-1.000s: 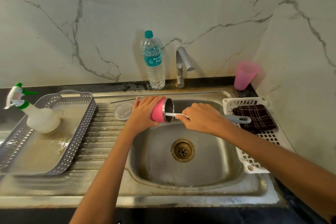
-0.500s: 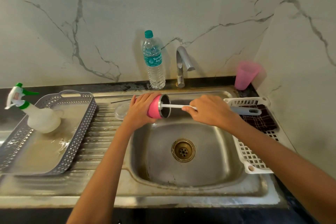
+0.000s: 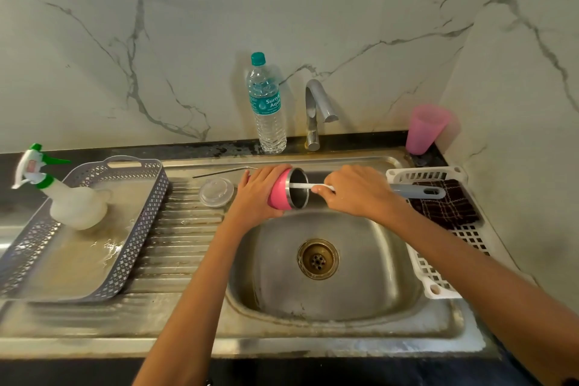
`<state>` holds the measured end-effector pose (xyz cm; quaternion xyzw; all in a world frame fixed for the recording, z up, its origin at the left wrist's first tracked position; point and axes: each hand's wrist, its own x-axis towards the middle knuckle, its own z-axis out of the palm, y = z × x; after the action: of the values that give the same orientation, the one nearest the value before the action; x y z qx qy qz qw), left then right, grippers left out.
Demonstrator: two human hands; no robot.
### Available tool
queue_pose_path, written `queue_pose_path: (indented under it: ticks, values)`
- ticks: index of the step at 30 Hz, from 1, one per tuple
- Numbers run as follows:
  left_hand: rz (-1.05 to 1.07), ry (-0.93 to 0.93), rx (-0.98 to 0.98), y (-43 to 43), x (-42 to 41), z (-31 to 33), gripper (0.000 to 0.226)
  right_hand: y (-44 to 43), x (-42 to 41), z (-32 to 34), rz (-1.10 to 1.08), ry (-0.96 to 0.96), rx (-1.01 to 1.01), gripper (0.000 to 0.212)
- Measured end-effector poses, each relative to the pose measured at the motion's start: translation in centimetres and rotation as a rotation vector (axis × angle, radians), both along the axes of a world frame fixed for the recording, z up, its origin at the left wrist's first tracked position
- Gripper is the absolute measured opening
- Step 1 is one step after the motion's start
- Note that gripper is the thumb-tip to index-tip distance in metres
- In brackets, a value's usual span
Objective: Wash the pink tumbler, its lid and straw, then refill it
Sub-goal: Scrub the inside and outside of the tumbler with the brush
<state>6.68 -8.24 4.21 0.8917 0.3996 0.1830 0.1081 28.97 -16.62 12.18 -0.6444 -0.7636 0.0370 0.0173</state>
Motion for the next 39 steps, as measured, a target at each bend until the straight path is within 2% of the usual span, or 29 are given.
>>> queue_pose_path:
  ticks: [5,10,14,19,25,29,35,39]
  values:
    - [0.096,-0.003,-0.035,0.8,-2.3,0.3,0.096,-0.9,1.5,1.0,0.002,0.014,0.006,0.047]
    - [0.025,-0.011,0.018,0.0,-0.3,0.4,0.095,-0.2,-0.5,0.4,0.032,0.001,-0.004,0.046]
    - [0.08,-0.013,0.011,0.8,-1.9,0.7,0.095,-0.7,0.5,0.5,0.042,0.01,-0.036,0.046]
    - [0.01,0.024,0.063,0.2,-0.2,0.7,0.094,-0.1,-1.7,0.5,0.078,-0.051,0.027,0.047]
    - [0.106,-0.041,0.035,0.5,-2.7,1.1,0.095,-1.1,0.3,0.8,0.063,-0.019,-0.059,0.043]
    - [0.025,-0.016,0.073,-0.2,-0.4,0.8,0.095,-0.6,-1.6,0.3,0.08,-0.068,0.003,0.048]
    - [0.095,-0.087,0.047,0.4,-2.6,1.2,0.094,-1.4,0.3,0.8,0.06,-0.037,-0.071,0.047]
    - [-0.018,-0.012,0.048,-0.5,0.2,1.0,0.096,-0.6,-1.7,0.3,0.074,-0.054,-0.018,0.043]
